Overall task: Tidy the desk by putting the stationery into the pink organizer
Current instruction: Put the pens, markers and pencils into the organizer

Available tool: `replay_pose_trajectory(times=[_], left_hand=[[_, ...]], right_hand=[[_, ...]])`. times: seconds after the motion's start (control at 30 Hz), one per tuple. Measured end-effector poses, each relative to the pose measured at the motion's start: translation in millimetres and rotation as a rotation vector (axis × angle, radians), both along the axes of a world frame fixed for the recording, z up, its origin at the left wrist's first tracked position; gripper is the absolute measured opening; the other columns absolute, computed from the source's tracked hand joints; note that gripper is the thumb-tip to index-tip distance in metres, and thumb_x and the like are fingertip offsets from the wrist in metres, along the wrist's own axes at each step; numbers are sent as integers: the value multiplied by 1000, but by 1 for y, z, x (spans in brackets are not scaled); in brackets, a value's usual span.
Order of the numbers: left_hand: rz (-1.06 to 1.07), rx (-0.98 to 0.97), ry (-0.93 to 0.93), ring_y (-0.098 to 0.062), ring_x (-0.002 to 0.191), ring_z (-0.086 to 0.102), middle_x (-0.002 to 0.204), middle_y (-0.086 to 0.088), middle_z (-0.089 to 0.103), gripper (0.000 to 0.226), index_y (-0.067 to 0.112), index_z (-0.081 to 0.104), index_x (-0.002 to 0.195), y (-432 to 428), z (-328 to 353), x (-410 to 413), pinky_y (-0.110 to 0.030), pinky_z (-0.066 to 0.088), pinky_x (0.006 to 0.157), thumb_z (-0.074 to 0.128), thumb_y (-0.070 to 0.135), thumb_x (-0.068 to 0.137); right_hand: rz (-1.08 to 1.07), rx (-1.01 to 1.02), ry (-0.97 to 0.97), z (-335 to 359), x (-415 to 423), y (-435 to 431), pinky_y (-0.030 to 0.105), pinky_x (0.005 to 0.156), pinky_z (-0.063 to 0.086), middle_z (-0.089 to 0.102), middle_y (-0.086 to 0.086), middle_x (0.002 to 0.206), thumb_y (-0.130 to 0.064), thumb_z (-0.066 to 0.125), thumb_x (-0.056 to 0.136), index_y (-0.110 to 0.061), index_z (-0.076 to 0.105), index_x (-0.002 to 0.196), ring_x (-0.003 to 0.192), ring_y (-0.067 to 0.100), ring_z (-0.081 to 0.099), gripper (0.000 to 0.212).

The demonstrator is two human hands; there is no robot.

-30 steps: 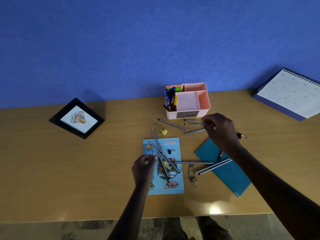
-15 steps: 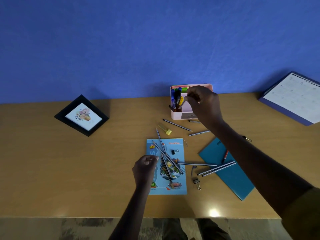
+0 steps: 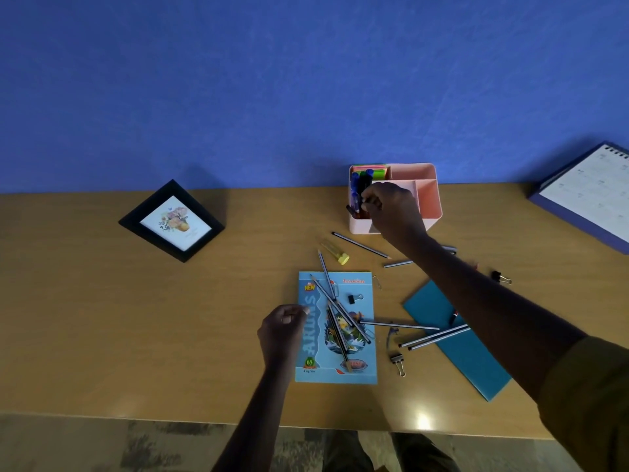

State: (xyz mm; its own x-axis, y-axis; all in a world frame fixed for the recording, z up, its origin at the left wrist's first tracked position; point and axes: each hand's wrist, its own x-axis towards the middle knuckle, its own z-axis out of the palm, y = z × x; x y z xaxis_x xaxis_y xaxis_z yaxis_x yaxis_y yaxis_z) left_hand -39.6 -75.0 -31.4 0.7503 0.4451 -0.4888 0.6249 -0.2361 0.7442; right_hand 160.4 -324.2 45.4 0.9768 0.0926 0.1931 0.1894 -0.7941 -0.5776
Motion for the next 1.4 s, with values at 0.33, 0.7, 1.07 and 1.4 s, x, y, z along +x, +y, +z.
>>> replay_pose_trajectory(times=[0.33, 0.7, 1.07, 1.4], left_hand=[[-83, 74, -25, -1, 74, 73, 77, 17, 78, 13, 30, 80, 86, -8, 6, 19, -35, 62, 70, 84, 42, 86], [-511, 467, -221, -23, 123, 62, 133, -4, 68, 61, 15, 67, 135, -56, 17, 108, -38, 50, 95, 87, 37, 82], [-663, 633, -122, -25, 129, 62, 142, -4, 65, 80, 18, 57, 146, -73, 11, 145, -43, 40, 107, 87, 49, 79], [-585, 534, -137, -24, 118, 68, 128, -2, 74, 71, 17, 63, 139, -79, 20, 148, -42, 38, 102, 85, 48, 79]], right_hand=[[1, 45, -101, 10, -1, 2, 37, 74, 65, 79, 13, 103, -11, 71, 101, -3, 74, 104, 93, 26, 78, 9], [-33, 114, -58, -22, -62, -4, 32, 72, 63, 77, 7, 99, -8, 74, 98, -8, 74, 105, 87, 16, 74, 7], [-36, 143, 95, -58, -99, 0, 28, 67, 61, 75, 2, 94, -4, 72, 98, -9, 74, 104, 82, 6, 69, 9], [-68, 178, 320, -56, -97, 1, 10, 70, 49, 75, 2, 109, -10, 80, 94, -13, 73, 118, 90, 3, 66, 25]])
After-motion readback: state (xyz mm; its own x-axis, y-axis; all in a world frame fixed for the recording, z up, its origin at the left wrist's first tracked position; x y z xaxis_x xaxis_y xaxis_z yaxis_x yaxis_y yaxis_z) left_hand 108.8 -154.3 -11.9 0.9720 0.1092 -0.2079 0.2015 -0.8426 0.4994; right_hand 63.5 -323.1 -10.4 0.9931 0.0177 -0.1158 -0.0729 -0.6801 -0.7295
